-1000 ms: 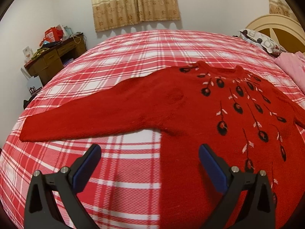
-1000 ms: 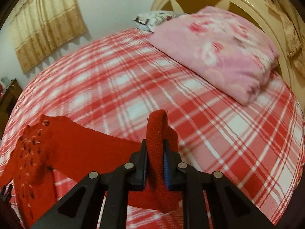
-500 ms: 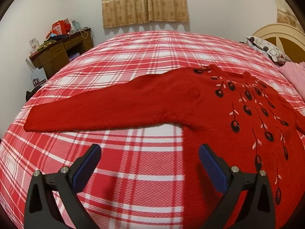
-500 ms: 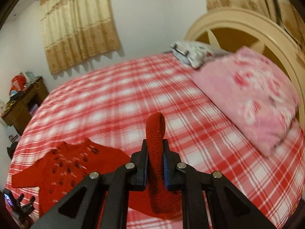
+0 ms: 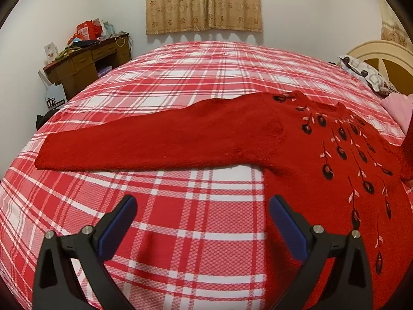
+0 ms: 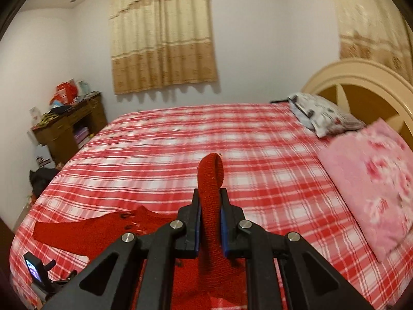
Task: Fold small clothes
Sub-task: 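Grasp the sleeve cuff with the right gripper and fold it across the sweater body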
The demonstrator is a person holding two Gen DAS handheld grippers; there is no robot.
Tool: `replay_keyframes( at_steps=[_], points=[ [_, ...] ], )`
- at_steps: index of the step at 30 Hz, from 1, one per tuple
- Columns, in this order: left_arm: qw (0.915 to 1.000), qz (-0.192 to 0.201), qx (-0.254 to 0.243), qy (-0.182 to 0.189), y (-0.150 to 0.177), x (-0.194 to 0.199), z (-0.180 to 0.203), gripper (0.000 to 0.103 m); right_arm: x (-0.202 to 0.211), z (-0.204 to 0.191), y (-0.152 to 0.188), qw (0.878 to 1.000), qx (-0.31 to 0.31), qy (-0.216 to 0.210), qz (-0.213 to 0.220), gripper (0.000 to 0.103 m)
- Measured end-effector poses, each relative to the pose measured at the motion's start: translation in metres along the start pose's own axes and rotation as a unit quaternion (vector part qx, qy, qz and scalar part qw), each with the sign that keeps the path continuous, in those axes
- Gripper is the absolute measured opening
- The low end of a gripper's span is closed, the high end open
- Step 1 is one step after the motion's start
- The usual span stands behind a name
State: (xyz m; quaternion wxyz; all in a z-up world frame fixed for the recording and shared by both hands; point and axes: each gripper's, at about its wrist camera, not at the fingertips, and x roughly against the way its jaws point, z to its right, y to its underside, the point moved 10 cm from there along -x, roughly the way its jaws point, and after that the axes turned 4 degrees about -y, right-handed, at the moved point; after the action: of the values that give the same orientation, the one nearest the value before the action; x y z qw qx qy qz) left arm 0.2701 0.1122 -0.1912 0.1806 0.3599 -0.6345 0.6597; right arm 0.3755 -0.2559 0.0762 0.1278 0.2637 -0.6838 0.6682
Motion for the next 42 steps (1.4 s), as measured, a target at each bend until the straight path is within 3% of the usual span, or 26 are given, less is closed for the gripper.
replay_keyframes(
  at_steps=[8, 16, 22, 29, 34, 36, 37, 38, 42],
  points=[
    [0.9999, -0.002, 0.012, 0.004, 0.003, 0.0, -0.01, 0.103, -0.011, -0.084, -0.026, 0.997, 0.056, -0.046, 0.012, 0.011],
    [0.9996, -0.007, 0.028, 0.007, 0.007, -0.002, -0.022, 0.103, -0.056, -0.178, -0.002, 0.989, 0.116, -0.093, -0.016, 0.011],
    [0.9992, -0.016, 0.037, 0.006, 0.012, -0.006, -0.03, 0.103, -0.12, -0.24, 0.065, 0.979, 0.144, -0.124, -0.07, 0.011],
    [0.9989, -0.026, 0.039, 0.002, 0.02, -0.01, -0.034, 0.103, -0.2, -0.277, 0.156, 0.97, 0.137, -0.14, -0.142, 0.011],
    [0.9988, -0.03, 0.037, -0.005, 0.022, -0.012, -0.037, 0.103, -0.225, -0.299, 0.21, 0.951, 0.134, -0.199, -0.197, 0.012],
    [0.9989, -0.031, 0.035, -0.006, 0.021, -0.011, -0.038, 0.103, -0.222, -0.297, 0.214, 0.946, 0.131, -0.218, -0.203, 0.036],
    [0.999, -0.028, 0.034, -0.01, 0.02, -0.011, -0.038, 0.103, -0.216, -0.29, 0.213, 0.943, 0.118, -0.236, -0.204, 0.063],
    [0.9991, -0.026, 0.032, -0.012, 0.018, -0.01, -0.038, 0.103, -0.209, -0.282, 0.211, 0.943, 0.105, -0.246, -0.2, 0.07],
    [0.9994, -0.02, 0.026, 0.007, 0.006, -0.006, -0.027, 0.103, -0.184, -0.236, 0.21, 0.951, 0.087, -0.23, -0.186, 0.07]
  ],
)
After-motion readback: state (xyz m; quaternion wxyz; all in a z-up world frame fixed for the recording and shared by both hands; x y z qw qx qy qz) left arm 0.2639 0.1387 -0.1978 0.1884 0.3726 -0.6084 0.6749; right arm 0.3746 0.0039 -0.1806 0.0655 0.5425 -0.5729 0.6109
